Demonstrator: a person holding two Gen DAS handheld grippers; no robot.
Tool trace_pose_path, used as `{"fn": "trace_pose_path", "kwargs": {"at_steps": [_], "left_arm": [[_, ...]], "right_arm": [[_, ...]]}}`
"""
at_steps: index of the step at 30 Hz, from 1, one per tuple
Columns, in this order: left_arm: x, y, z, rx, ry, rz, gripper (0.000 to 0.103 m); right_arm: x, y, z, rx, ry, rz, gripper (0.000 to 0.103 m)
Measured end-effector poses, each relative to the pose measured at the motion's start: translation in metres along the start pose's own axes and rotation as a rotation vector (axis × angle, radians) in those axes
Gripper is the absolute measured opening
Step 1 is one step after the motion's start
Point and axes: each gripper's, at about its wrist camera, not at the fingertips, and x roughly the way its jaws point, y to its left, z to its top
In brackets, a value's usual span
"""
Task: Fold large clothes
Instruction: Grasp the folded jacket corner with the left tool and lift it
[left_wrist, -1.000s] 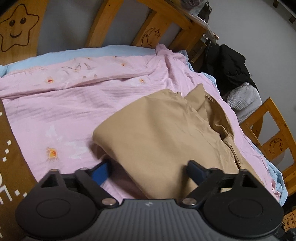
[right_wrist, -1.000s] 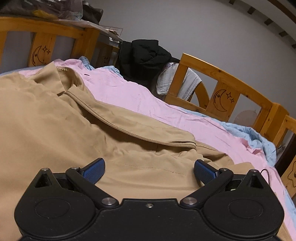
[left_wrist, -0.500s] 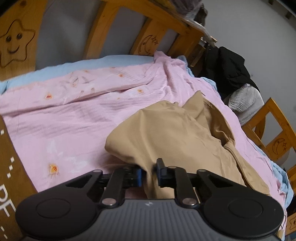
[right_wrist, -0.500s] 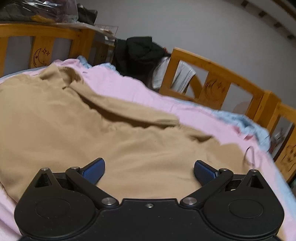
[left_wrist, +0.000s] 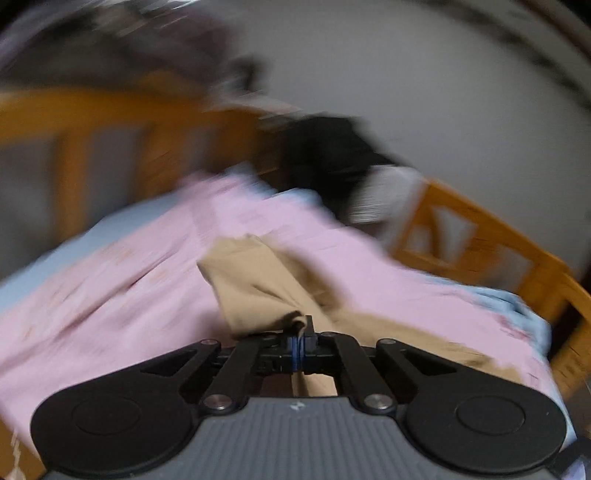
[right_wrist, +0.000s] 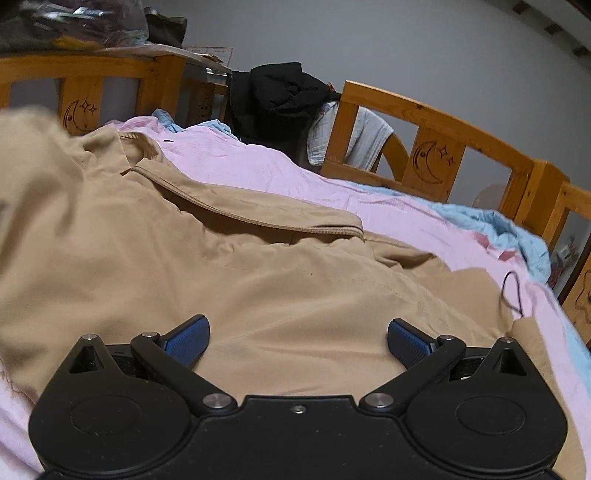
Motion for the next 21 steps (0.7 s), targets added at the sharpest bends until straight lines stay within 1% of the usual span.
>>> {"fn": "trace_pose_path", "kwargs": {"at_steps": [2,3,5,7,10,11,12,13,14,15,16,18,19,21], "left_arm": [[0.005,-0.023,0.015,0.051,0.057,-0.136,0.0],[0.009,-0.034,0.022,0.078,0.085,-0.187,0.0],[0.016,-0.055,0.032,0.152,0.126,-0.253,0.0],[0.023,-0.076,0.037,0.232,0.166,-0.303,0.0],[0.028,-0.103,0.034,0.345,0.202,-0.34,0.0],[0.029,-0.109,0.03,0.376,0.21,-0.345,0.0],[0.031,-0.117,0.025,0.412,0.214,-0.349,0.0],[0.031,-0.125,0.019,0.442,0.215,-0.35,0.0],[0.031,-0.134,0.012,0.468,0.221,-0.355,0.0],[0.03,-0.144,0.003,0.484,0.232,-0.364,0.0],[0.029,-0.151,-0.003,0.495,0.251,-0.377,0.0],[0.031,-0.171,-0.014,0.529,0.292,-0.412,0.0],[0.029,-0.18,-0.021,0.557,0.308,-0.433,0.0],[0.025,-0.193,-0.036,0.616,0.328,-0.468,0.0]], "right_arm": [[0.0,-0.004,0.0,0.024,0.004,0.016,0.102],[0.0,-0.005,0.0,0.036,0.003,0.022,0.102],[-0.003,-0.011,0.0,0.077,-0.014,0.034,0.101],[-0.01,-0.028,0.005,0.174,-0.04,0.052,0.101],[-0.019,-0.072,0.023,0.373,-0.047,0.087,0.098],[-0.02,-0.091,0.029,0.445,-0.03,0.132,0.097],[-0.02,-0.114,0.035,0.537,-0.002,0.207,0.094],[-0.022,-0.132,0.04,0.612,0.011,0.271,0.094],[-0.025,-0.156,0.043,0.711,0.022,0.367,0.094],[-0.025,-0.173,0.044,0.786,0.04,0.445,0.097],[-0.022,-0.191,0.046,0.874,0.076,0.54,0.101],[-0.015,-0.215,0.05,1.004,0.139,0.692,0.102],[-0.011,-0.221,0.052,1.04,0.163,0.734,0.102],[-0.001,-0.227,0.057,1.061,0.223,0.776,0.102]]}}
